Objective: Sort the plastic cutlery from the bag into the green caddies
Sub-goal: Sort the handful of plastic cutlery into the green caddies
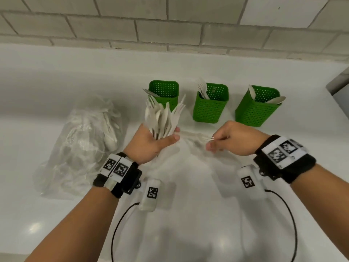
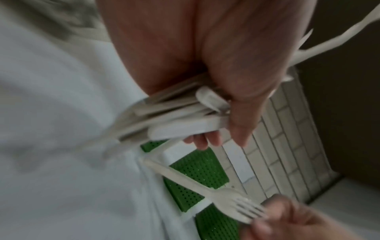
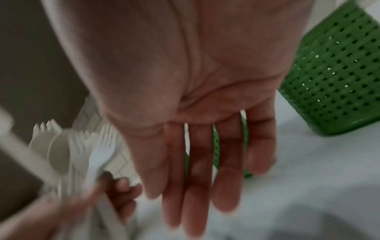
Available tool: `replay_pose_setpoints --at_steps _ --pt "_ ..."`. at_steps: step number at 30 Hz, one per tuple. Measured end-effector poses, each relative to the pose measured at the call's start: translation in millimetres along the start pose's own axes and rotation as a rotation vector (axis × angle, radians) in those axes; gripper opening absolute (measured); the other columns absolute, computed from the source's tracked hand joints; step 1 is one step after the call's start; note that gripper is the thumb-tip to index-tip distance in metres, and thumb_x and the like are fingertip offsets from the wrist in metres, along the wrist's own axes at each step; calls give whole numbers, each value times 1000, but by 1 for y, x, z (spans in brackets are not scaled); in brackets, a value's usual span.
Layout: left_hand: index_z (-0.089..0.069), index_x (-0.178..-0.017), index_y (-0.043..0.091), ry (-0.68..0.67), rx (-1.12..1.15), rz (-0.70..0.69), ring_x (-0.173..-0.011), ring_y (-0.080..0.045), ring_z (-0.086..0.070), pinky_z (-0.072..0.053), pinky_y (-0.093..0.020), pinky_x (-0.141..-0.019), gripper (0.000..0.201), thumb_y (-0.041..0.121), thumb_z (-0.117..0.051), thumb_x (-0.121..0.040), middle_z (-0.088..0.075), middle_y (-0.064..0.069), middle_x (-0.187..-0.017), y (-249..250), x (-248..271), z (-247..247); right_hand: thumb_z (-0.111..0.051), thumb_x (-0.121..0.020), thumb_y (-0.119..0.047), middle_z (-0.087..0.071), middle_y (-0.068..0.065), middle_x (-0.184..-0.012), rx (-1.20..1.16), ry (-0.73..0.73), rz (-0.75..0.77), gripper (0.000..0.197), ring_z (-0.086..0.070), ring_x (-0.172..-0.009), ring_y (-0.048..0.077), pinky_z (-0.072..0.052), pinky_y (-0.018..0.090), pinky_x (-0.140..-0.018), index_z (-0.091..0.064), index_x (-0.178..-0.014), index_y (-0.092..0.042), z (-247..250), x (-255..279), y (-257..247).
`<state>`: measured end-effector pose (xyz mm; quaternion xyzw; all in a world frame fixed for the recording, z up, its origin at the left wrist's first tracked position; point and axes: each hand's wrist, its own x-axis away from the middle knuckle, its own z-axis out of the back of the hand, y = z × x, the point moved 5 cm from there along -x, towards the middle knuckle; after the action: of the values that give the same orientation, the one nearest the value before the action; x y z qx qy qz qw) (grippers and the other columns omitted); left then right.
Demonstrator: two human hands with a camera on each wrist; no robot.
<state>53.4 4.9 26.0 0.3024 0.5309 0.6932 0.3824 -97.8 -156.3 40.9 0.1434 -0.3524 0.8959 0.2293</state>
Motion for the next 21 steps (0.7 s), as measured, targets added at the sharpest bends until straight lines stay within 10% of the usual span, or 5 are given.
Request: replay_pose_setpoints --at_steps 3,7,13,18,21 --pt "-67 -113 17 -249 24 -93 -86 -3 -64 -51 -19 -84 35 8 -77 -80 -69 -2 -85 19 -13 -31 -65 -91 -28 -74 -5 -77 -201 -100 76 22 -66 -78 10 -47 21 -82 -78 -75 -19 10 20 -17" --pt "-65 -91 17 -392 92 -125 -80 -8 -66 -51 -22 -76 27 -3 -78 -76 -70 8 -81 23 -19 -80 -62 -91 -14 -69 7 -69 -625 238 117 29 -63 -74 18 -51 42 -82 -70 -64 -9 27 27 -12" --pt "-60 -106 -2 -219 265 -149 -88 -7 -68 -53 -23 -78 31 -16 -66 -80 -69 -3 -91 25 -32 -96 -88 -52 -49 -62 -4 -109 -659 384 86 68 -61 -102 10 -53 34 -90 -52 -103 -22 -8 26 10" --pt "-69 -96 2 -21 245 -61 -82 -16 -70 -55 -29 -74 15 -3 -71 -82 -73 -3 -84 11 -36 -92 -90 -63 -25 -45 -17 -132 -599 383 158 101 -44 -121 -9 -41 12 -98 -27 -141 -22 -33 17 -5" --pt "-65 -92 -8 -6 277 24 -74 -20 -67 -55 -32 -67 12 -7 -69 -81 -68 -17 -82 3 -37 -96 -90 -64 -28 -43 -15 -135 -607 400 170 112 -47 -121 -2 -42 23 -104 -18 -149 -24 -38 15 -5"
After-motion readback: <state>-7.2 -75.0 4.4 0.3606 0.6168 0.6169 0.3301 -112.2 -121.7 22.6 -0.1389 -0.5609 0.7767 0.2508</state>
